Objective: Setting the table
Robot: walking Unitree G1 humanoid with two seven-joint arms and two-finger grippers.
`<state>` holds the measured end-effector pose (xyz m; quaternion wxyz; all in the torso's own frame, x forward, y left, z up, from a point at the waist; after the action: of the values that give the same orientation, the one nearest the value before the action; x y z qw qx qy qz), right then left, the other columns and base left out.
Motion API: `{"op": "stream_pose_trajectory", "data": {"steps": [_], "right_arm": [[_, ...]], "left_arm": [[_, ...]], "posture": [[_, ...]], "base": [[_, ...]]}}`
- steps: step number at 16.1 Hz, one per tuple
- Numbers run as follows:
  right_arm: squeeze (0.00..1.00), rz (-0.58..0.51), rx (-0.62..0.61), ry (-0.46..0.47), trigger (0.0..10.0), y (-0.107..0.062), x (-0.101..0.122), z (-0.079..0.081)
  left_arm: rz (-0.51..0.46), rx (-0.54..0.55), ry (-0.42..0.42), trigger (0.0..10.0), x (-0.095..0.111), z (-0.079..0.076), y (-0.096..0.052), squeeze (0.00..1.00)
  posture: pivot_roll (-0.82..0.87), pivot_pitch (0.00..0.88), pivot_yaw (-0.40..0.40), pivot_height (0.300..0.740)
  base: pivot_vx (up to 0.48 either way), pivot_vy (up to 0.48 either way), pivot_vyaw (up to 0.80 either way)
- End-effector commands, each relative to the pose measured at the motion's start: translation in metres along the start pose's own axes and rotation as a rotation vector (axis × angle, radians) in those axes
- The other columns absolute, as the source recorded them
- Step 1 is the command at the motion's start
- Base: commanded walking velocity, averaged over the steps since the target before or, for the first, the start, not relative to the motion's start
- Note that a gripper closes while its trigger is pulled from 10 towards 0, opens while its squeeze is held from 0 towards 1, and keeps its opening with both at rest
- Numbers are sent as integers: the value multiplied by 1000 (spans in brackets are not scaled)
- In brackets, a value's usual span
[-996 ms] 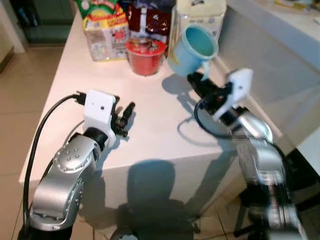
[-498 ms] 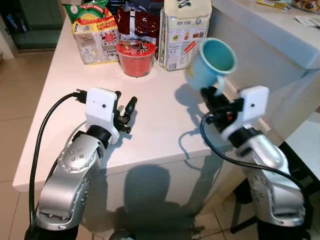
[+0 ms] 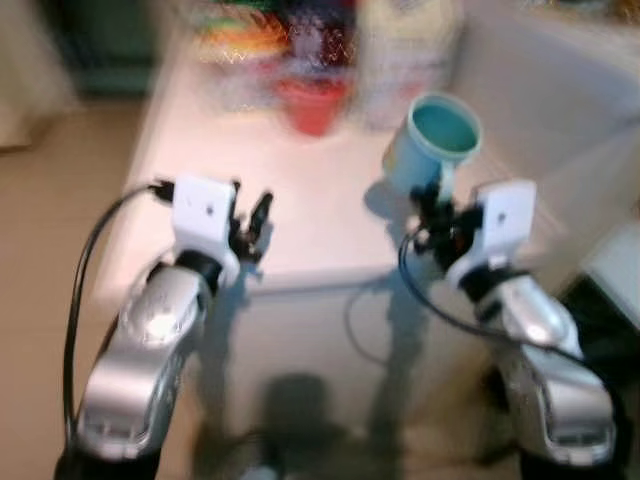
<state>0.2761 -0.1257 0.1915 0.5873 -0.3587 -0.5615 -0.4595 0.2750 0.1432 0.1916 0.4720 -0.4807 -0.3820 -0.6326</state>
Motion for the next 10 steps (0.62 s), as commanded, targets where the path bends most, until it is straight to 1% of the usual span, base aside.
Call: {"op": "stream_pose_trajectory", "data": {"steps": [1,3,5,7,10], "right_arm": [[0,2,-33,-26,10000,-2,2,-4],[0,14,-38,-36,10000,-4,0,-5],[0,20,-51,-55,10000,-5,-2,-7],[0,26,-99,-69,10000,-6,-4,-15],[0,28,-131,-80,10000,-7,-5,-20]], "left_arm": [[-32,3,14,10000,8,1,5,0],[-33,14,48,10000,9,1,5,0],[-26,29,55,10000,9,2,7,0],[-18,44,56,10000,7,3,8,0],[-12,51,63,10000,5,2,10,0]], "posture": [[65,0,-36,740],[65,0,-35,740],[65,0,-35,740],[65,0,-35,740],[60,0,-28,740]], "base": [[0,0,0],[0,0,0],[0,-454,0],[0,-480,0],[0,-480,485]]}}
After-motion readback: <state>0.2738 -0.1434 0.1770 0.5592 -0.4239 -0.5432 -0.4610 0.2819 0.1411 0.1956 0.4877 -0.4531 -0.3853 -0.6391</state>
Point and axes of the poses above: a point about 5 cm out from each wrist's last joint towards the gripper, its own y axis pointing out of the wrist towards the gripper, its own x axis along the axis of the wrist's last joint, z = x × y, the point moved 1 cm from there along y, pointing out of the wrist towards the gripper, and after that the axes turned 7 degrees about y, right-handed, at the moved point
